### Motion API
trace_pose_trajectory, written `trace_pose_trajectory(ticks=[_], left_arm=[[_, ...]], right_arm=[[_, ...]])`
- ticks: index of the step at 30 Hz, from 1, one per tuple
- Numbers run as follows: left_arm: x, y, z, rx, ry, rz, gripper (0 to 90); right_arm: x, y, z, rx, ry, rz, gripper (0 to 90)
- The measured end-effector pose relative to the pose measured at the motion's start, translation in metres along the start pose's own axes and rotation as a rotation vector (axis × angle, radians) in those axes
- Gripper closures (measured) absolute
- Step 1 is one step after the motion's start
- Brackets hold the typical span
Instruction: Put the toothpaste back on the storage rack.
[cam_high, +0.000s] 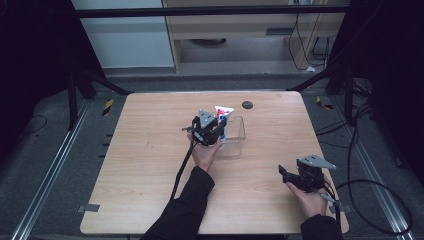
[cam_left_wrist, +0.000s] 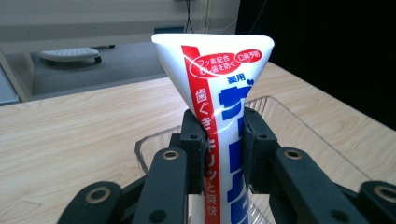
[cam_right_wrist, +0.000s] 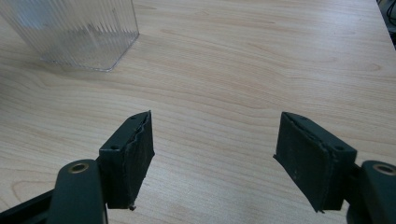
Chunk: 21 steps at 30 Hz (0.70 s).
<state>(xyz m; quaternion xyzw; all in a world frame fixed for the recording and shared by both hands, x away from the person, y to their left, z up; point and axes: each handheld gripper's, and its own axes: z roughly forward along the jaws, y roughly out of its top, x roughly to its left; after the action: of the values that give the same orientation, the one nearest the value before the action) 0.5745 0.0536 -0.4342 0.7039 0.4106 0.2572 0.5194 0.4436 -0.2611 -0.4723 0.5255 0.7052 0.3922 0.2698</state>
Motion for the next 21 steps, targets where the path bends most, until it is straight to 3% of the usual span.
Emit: trace_pose_trajectory(ticks=[10, 19, 21], left_arm=[[-0.003, -0.011, 0.004, 0.046, -0.009, 0.011, 71.8], [-0.005, -0.014, 0.0, 0.04, -0.017, 0.018, 68.8], [-0.004, -0.014, -0.001, 0.045, -0.011, 0.015, 64.6]], right_arm=[[0.0, 0.0, 0.0, 0.002, 0.001, 0.002, 27.4], [-0.001, 0.001, -0.001, -0.002, 0.0, 0.004, 27.3], [-0.001, 0.001, -0.001, -0.003, 0.0, 0.004, 27.2]])
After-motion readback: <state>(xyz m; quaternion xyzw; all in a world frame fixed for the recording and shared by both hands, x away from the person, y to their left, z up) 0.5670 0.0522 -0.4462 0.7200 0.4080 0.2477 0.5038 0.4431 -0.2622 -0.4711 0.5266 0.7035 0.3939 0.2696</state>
